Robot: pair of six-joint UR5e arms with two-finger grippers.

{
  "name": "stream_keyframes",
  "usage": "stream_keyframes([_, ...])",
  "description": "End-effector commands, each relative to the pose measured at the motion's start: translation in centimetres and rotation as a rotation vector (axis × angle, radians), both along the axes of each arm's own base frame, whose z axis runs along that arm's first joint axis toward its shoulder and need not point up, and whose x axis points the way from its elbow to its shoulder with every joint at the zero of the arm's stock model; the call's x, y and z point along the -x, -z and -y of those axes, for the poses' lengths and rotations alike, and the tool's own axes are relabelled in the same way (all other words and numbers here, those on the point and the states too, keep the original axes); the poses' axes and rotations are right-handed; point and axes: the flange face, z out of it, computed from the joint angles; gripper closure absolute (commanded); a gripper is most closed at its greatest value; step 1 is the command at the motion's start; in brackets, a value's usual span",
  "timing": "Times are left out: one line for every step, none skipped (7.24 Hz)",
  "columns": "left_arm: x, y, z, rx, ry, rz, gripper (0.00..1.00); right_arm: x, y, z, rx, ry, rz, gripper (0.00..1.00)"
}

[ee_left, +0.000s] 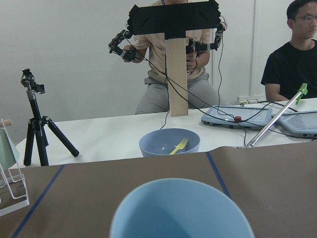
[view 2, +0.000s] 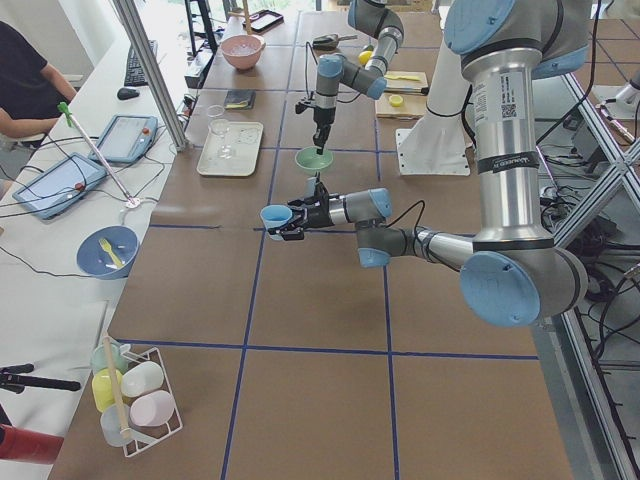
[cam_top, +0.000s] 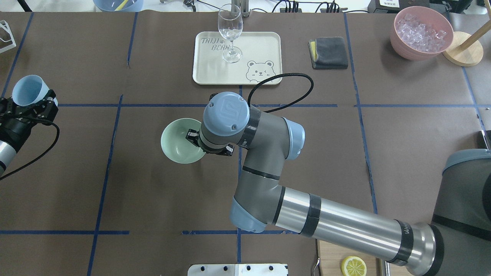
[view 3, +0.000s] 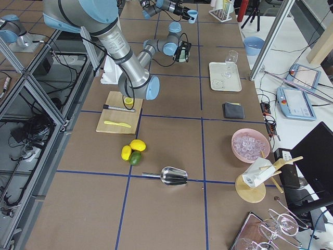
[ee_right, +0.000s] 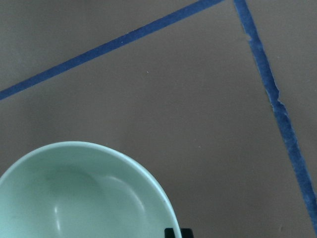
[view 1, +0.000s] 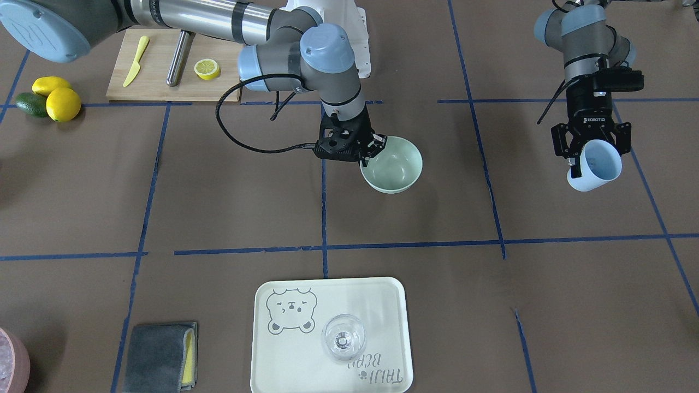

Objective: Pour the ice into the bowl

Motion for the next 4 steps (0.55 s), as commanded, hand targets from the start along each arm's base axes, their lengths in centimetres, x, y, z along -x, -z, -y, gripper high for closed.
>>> stream_keyframes([0.1, 2.1, -0.1, -0.056, -0.042, 0.099, 1.00, 1.9, 0.1, -0.1, -0.010, -0.004, -0.025, 0.92])
stream_keyframes([0.0, 2.1, -0.1, -0.065, -0.049, 0.140, 1.00, 1.8, 0.0, 0.0, -0.012, -0.004, -0.027, 0.12])
stream_keyframes([-0.3, 2.3, 0.0, -0.084, -0.057, 0.200, 1.00, 1.0, 1.1, -0.1, -0.014, -0.001, -0.005, 0.00])
stream_keyframes([-0.8, 2.1, 0.0, -0.092, -0.054, 0.251, 1.00, -0.9, 1.9, 0.5, 0.001, 0.013, 0.021, 0.00])
